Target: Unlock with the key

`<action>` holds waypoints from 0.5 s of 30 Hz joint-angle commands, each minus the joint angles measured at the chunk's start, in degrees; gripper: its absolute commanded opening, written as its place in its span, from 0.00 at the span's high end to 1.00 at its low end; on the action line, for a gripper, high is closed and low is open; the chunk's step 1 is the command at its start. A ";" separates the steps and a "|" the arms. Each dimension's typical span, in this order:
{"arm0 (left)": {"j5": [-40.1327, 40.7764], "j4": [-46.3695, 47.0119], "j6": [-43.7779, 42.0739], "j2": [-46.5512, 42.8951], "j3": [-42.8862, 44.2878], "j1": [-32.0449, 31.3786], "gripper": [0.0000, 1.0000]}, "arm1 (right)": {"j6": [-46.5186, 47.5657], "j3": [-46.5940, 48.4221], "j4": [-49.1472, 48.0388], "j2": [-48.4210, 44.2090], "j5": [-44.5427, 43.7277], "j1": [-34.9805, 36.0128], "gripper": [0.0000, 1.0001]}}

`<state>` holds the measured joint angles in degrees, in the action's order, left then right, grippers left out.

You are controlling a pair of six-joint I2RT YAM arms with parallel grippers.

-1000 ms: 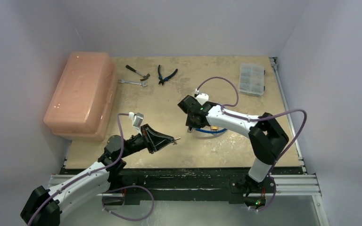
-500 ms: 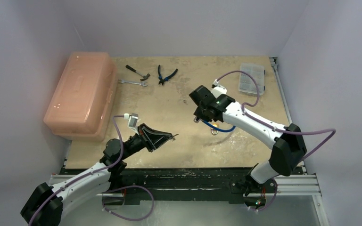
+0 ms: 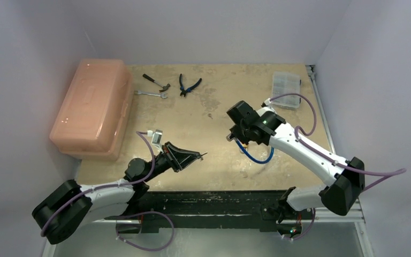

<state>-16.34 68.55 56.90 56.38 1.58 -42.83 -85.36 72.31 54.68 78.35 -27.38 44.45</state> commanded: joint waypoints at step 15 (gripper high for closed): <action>6.36 33.27 5.43 29.55 5.77 -9.29 1.00 | -16.28 -9.17 2.81 -9.08 1.75 -0.15 1.00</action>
<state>-11.70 82.21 61.08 83.74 3.57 -50.24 -98.45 62.94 56.38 70.78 -24.05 44.45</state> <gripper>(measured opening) 0.080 0.290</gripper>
